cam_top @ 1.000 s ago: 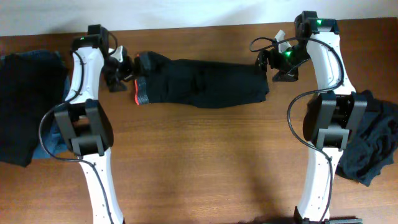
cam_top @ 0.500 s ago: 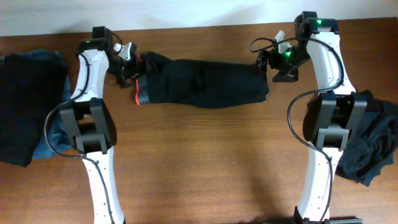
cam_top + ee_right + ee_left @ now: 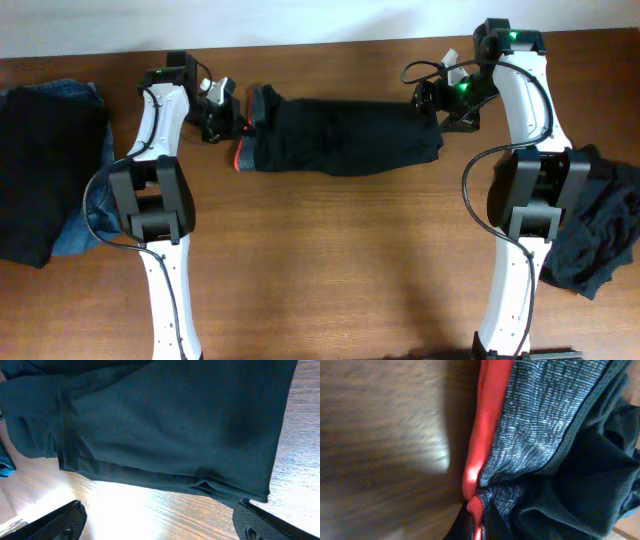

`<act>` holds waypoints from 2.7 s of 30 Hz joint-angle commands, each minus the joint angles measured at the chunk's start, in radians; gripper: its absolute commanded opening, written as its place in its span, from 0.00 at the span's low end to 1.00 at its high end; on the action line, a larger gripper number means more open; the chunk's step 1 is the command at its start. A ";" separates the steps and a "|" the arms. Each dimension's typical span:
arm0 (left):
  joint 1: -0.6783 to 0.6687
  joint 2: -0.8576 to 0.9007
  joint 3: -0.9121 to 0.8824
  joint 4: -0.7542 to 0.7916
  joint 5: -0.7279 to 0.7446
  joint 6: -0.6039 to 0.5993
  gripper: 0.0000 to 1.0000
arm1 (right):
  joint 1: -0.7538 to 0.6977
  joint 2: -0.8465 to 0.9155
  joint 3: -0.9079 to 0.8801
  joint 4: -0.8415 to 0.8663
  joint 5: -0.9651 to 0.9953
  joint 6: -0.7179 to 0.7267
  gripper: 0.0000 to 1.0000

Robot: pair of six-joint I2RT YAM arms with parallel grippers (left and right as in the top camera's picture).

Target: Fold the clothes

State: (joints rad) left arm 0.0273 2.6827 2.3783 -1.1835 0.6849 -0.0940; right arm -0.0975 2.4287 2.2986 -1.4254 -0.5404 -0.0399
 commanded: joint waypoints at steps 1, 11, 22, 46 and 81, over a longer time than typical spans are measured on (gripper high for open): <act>0.047 0.032 0.014 -0.047 -0.031 0.011 0.00 | 0.005 -0.001 0.024 0.000 0.006 -0.016 0.99; 0.100 0.032 0.213 -0.260 -0.135 0.094 0.00 | 0.005 -0.001 0.023 -0.008 0.103 -0.015 0.99; 0.136 0.032 0.512 -0.488 -0.283 0.110 0.00 | 0.005 0.000 0.016 -0.006 0.161 -0.012 0.99; 0.109 0.031 0.607 -0.505 -0.294 0.056 0.00 | 0.005 0.000 0.002 -0.019 0.171 -0.012 0.99; -0.167 -0.112 0.607 -0.318 -0.487 -0.025 0.02 | 0.006 0.002 0.002 -0.042 0.171 -0.005 0.99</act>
State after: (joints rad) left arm -0.0898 2.6049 2.9650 -1.5234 0.2409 -0.0879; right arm -0.0975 2.4287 2.2993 -1.4635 -0.3813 -0.0448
